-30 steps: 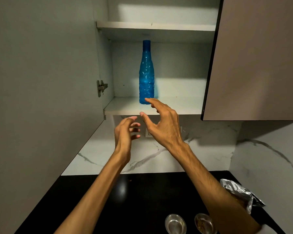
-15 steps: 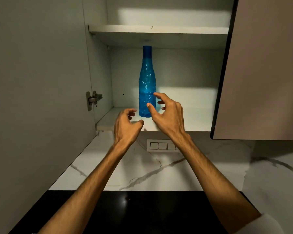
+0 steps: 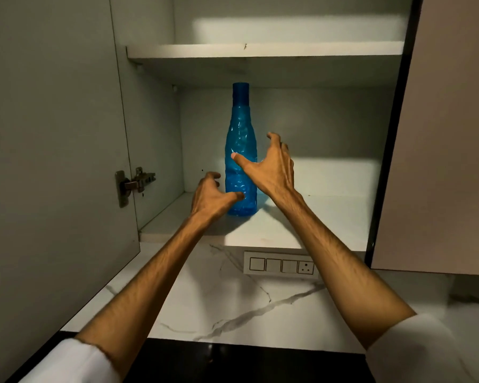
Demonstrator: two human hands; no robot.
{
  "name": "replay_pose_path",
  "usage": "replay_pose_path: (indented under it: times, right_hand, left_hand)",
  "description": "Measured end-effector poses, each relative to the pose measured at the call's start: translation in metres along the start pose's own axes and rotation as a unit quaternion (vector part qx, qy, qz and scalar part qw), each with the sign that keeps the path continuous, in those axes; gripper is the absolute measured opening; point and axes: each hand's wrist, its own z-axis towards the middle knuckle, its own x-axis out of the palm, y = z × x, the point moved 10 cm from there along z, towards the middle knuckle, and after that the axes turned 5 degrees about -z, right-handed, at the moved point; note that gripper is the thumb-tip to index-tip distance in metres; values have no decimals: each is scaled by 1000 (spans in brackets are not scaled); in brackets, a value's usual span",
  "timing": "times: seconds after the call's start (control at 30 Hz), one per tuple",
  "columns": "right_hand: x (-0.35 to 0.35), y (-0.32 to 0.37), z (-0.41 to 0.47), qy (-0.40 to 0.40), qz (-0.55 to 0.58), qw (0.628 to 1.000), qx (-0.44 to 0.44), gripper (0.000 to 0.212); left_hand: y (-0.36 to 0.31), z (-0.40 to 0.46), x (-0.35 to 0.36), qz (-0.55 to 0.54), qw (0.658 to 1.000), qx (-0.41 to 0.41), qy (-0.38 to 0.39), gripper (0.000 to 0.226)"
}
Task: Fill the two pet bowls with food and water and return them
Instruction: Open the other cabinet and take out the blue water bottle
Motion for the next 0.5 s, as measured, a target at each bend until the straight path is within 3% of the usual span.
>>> replay_pose_path:
  times: [0.23, 0.5]
  right_hand:
    - [35, -8, 23, 66, 47, 997, 12, 107]
    - [51, -11, 21, 77, 92, 993, 10, 79]
  left_hand:
    - [4, 18, 22, -27, 999, -18, 27, 90]
    - [7, 24, 32, -45, 999, -10, 28, 87]
